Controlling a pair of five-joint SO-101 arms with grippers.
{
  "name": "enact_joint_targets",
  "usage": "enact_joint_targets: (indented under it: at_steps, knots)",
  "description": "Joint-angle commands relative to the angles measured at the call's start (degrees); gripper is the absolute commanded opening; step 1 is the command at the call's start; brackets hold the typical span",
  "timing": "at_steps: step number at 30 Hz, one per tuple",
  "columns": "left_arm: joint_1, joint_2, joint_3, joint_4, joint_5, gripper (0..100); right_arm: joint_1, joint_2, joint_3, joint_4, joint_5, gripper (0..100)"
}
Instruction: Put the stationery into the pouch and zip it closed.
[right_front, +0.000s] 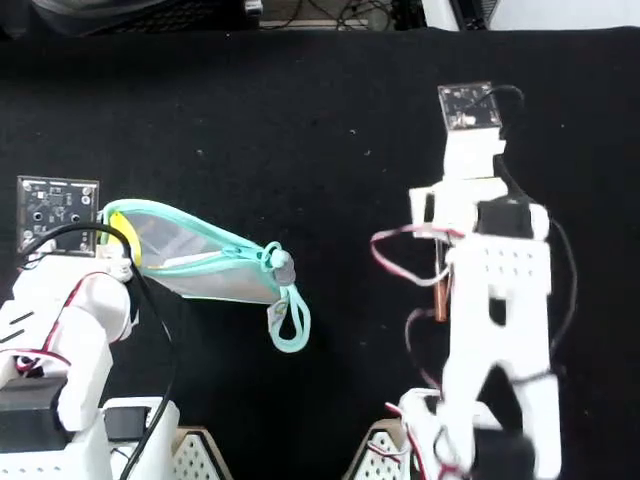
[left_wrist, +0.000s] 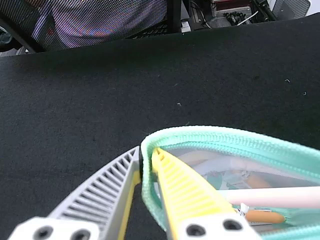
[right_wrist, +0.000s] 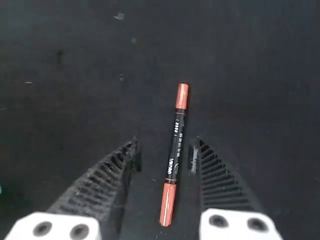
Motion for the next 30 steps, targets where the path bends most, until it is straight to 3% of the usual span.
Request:
enact_joint_targets:
  at_steps: [1,11,24,28,30]
  knots:
    - [-0.40,1.32,10.33,0.88,-0.62,5,2.02,7.60,-3.74,-3.25,0.70,17.0]
    - [-0.40,1.32,10.33,0.88,-0.62,5,2.37,34.86,-20.53,-3.16,6.86,17.1]
    - [-0.40,1.32,10.33,0.88,-0.62,5,2.55,56.92,-36.09,-3.08,7.12,16.4]
    - [-0.40,1.32,10.33,0.88,-0.62,5,2.81,57.98,-36.70,-3.08,6.95,1.5]
    - [-0.40,1.32,10.33,0.79,-0.62,5,2.81,57.89,-36.70,-2.90,6.86,2.4]
